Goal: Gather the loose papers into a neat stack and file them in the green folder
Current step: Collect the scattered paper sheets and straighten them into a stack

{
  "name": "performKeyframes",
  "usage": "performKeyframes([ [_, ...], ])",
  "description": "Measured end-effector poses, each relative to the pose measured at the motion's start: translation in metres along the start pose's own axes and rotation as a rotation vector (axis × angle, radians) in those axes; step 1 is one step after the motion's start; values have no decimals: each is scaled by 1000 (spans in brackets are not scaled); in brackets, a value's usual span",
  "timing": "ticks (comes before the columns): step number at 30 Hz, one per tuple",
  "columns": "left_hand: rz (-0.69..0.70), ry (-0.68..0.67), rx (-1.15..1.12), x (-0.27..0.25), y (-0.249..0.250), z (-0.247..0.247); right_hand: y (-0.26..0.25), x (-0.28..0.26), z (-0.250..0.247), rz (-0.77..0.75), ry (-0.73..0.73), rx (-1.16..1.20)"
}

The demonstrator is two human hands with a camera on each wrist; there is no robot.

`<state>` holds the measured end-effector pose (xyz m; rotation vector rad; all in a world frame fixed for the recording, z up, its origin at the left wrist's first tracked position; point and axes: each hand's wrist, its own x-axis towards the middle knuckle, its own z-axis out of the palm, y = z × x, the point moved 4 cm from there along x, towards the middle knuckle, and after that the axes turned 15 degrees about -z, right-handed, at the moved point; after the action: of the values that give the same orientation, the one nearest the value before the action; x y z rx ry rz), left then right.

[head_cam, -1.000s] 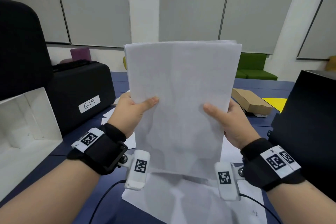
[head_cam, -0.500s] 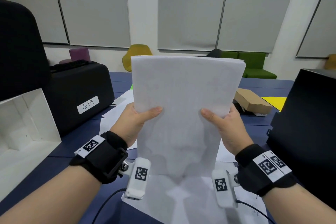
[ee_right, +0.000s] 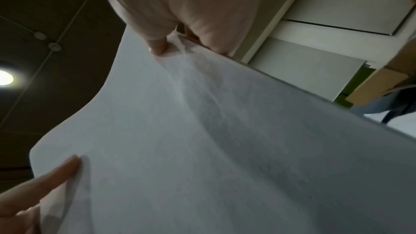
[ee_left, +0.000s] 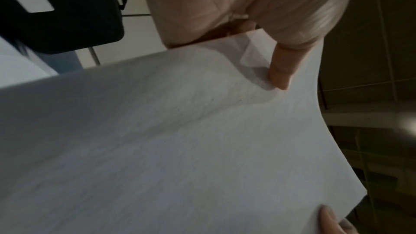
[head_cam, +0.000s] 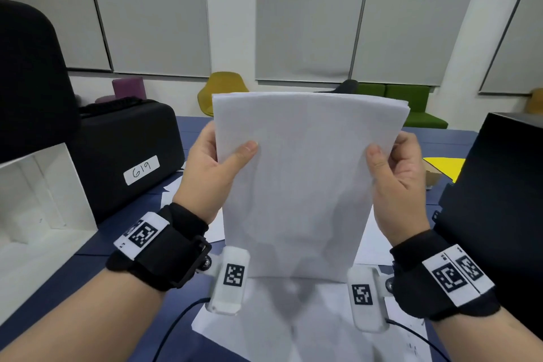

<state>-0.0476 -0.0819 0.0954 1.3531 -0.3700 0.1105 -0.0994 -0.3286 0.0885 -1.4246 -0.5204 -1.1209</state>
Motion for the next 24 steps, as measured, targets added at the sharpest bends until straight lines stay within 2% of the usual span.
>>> performKeyframes([
  [3, 147, 43, 92, 1, 15, 4, -4, 7, 5, 25, 11, 94],
  [6, 226, 68, 181, 1, 19, 5, -6, 9, 9, 104, -46, 191],
  [11, 347, 48, 246, -4, 35, 7, -14, 19, 11, 111, -113, 141],
  [15, 338, 67, 182, 3, 47, 8, -25, 35, 13, 23, -127, 72],
  [17, 254, 66, 100, 7, 45, 7, -25, 38, 13, -4, -117, 39],
  [19, 72, -5, 20, 11, 33, 4, -21, 34, 12, 48, -106, 122],
  [22, -310, -231, 20, 8, -3, 0, -1, 17, 6, 287, -178, 220],
  [24, -471, -290, 29, -1, -28, -4, 15, -4, 3, 466, -312, 189],
])
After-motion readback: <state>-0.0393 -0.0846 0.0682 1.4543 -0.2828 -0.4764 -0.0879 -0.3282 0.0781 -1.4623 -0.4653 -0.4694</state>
